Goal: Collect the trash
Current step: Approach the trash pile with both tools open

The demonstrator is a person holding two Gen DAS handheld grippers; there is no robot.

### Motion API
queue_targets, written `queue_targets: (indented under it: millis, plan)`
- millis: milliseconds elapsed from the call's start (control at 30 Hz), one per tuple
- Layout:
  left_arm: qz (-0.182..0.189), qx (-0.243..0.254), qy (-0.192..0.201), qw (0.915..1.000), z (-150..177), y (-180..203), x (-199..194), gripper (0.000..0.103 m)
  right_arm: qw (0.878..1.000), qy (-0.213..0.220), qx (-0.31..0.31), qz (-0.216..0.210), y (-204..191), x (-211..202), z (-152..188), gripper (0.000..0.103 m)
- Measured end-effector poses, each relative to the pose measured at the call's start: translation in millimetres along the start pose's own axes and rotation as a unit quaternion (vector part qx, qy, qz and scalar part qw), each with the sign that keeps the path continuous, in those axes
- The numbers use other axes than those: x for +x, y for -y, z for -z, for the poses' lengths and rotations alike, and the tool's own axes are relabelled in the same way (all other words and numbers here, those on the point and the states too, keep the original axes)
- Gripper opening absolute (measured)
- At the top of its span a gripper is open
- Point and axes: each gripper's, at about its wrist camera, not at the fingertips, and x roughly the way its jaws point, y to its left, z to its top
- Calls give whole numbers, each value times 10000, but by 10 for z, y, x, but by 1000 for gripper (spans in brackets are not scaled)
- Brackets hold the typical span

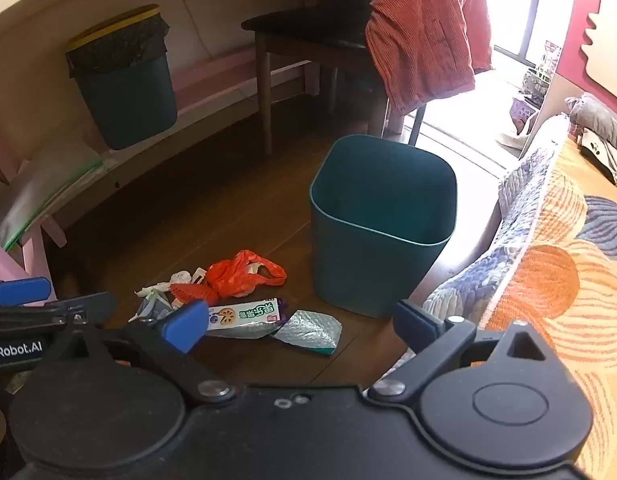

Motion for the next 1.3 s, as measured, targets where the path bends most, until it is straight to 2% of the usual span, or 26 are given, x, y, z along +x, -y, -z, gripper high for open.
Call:
queue_targets:
  millis: [1300]
  plan:
    - [-52,22,-106,9999,13,10,90,84,9999,-55,-72,-49,-34,43,-3,98]
